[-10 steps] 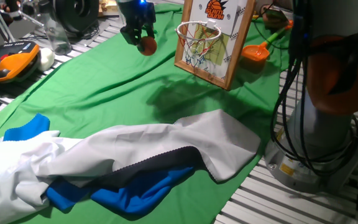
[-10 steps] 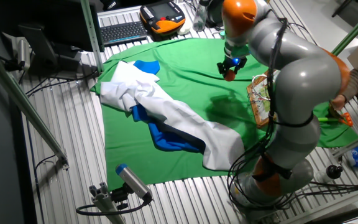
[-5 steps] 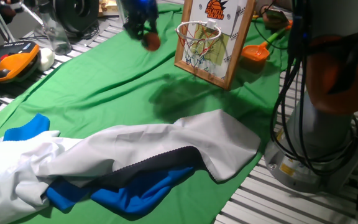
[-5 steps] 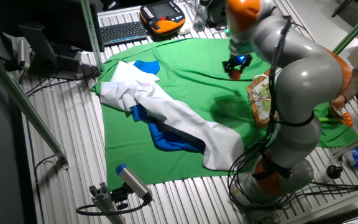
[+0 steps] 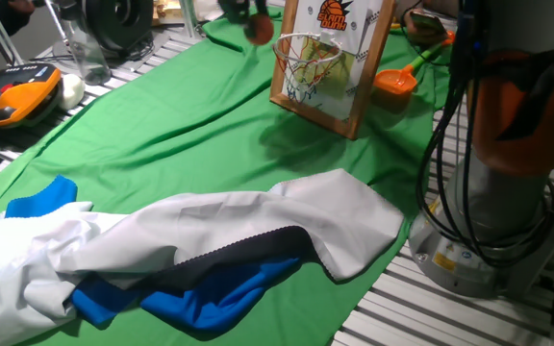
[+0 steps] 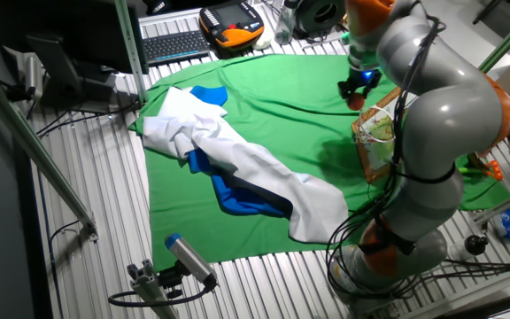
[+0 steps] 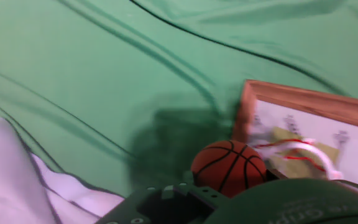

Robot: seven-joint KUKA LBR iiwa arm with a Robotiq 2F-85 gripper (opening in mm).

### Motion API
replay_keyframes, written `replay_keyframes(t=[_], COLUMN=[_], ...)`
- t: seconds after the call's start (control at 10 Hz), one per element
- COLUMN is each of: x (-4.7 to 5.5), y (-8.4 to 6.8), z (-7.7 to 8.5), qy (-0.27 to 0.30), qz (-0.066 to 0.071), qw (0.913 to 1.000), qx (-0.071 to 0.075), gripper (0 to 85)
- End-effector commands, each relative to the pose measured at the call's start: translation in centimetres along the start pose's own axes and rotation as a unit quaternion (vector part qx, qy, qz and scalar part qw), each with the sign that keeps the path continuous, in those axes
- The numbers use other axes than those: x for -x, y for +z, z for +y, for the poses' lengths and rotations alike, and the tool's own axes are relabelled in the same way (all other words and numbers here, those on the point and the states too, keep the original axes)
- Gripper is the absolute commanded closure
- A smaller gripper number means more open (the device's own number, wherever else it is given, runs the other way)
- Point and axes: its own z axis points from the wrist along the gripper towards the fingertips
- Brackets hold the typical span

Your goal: Grab a basketball, release it and shoot it into the basket

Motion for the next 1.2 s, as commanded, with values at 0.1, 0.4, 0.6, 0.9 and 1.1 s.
replay_keyframes(t=[0.1,0.4,0.6,0.9,1.1], x=[-0.3,-0.9,-1.3,-1.2,-1.2], y=[0.4,1.3,2.3,3.7,4.5], z=[-2.3,-4.7,-5.6,-4.9,-3.9], qy=[-0.011,-0.023,-0.028,-0.021,-0.017], qz=[-0.002,-0.001,0.0,0.009,0.006], qw=[0.9999,0.9996,0.9994,0.9982,0.9978], qx=[-0.01,-0.019,-0.022,-0.056,-0.063], gripper=[85.0,85.0,85.0,85.0,85.0])
